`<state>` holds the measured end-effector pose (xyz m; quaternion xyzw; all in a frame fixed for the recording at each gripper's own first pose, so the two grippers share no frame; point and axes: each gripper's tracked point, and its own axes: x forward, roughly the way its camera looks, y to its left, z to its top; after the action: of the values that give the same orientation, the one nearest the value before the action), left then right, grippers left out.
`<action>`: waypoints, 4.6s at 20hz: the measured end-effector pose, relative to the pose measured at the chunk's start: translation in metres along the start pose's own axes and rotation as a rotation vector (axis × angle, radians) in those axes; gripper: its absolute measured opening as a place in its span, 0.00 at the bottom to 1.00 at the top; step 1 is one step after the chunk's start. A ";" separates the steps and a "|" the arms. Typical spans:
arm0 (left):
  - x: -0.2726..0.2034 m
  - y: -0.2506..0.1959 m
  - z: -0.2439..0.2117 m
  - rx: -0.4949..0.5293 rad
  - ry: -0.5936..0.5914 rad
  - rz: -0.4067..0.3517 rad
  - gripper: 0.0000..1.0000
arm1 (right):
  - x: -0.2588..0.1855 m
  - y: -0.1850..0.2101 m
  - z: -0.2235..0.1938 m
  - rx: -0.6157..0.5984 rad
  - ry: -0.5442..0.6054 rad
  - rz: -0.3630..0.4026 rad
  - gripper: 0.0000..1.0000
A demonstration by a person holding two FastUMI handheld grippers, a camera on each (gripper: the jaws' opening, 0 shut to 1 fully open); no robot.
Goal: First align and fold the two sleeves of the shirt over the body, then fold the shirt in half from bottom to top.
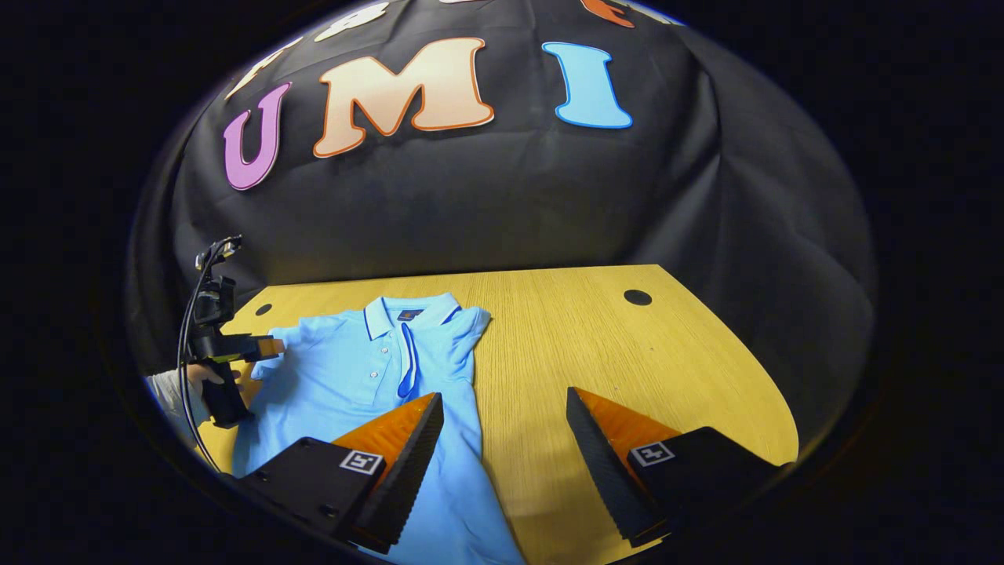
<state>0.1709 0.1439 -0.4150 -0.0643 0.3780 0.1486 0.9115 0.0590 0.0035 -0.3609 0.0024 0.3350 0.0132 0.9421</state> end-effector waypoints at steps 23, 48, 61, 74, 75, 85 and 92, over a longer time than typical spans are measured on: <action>-0.060 -0.169 0.021 0.108 0.009 -0.331 0.00 | -0.041 -0.030 0.001 0.008 -0.037 -0.010 0.98; -0.197 -0.086 0.030 0.159 -0.183 -0.432 0.96 | -0.091 0.028 -0.001 -0.035 -0.095 0.097 0.94; -0.324 -0.011 -0.081 0.286 -0.113 -0.457 0.96 | -0.187 0.021 -0.068 -0.082 -0.063 0.128 0.98; -0.338 0.034 -0.207 0.367 0.082 -0.446 0.96 | -0.222 0.000 -0.160 -0.128 0.112 0.105 0.98; -0.343 0.038 -0.215 0.374 0.088 -0.449 0.96 | -0.220 -0.001 -0.167 -0.136 0.125 0.096 0.98; -0.347 0.042 -0.250 0.425 0.143 -0.434 0.97 | -0.209 -0.016 -0.225 -0.173 0.246 0.062 0.99; -0.354 0.018 -0.254 0.438 0.087 -0.494 0.82 | -0.206 -0.003 -0.234 -0.114 0.273 0.133 0.85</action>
<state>-0.2419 0.0243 -0.3435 0.0373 0.4124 -0.1648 0.8952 -0.2485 -0.0061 -0.4118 -0.0309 0.4575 0.0946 0.8836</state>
